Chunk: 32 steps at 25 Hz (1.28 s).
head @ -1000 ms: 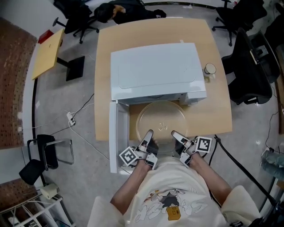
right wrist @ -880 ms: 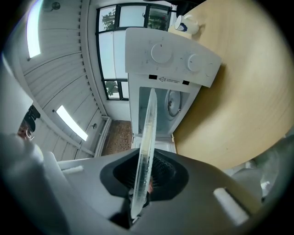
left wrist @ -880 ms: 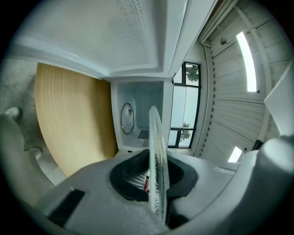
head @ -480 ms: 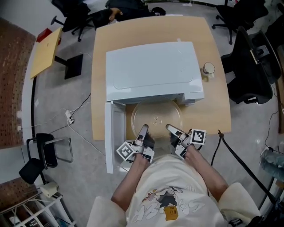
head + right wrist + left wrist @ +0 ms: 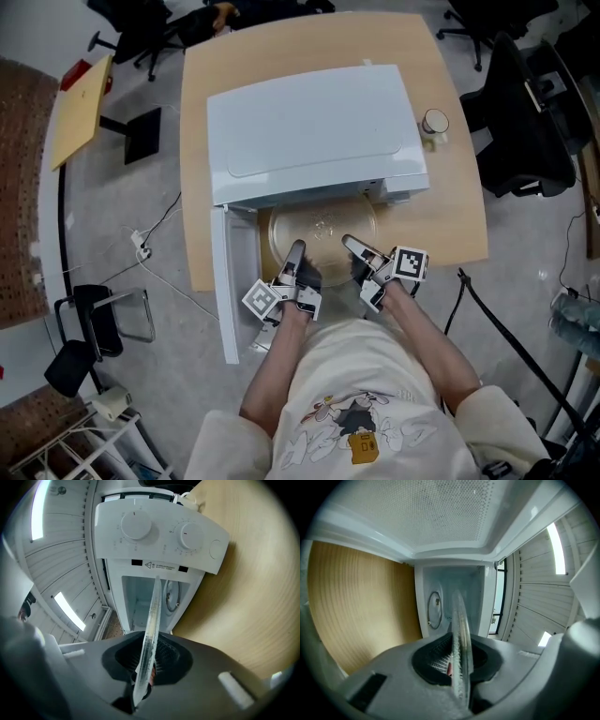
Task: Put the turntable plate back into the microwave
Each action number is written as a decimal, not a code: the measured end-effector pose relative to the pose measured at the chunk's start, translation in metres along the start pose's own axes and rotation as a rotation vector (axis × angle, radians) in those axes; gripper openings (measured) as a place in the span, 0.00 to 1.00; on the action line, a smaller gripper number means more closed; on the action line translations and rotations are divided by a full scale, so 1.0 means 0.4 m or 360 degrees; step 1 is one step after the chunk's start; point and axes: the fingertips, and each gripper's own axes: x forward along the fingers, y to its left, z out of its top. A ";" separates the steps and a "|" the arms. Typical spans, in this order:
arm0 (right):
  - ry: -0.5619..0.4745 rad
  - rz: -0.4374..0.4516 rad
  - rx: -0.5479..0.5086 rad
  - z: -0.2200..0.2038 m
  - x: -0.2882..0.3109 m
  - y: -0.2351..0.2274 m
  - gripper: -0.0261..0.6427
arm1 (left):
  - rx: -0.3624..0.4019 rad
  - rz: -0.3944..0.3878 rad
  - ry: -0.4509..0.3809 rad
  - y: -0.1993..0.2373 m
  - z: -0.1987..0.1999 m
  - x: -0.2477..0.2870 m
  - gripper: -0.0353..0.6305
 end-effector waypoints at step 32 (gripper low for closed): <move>-0.0360 -0.0024 0.0030 0.185 0.200 -0.124 0.10 | -0.0115 -0.0088 -0.0341 0.101 0.180 0.165 0.09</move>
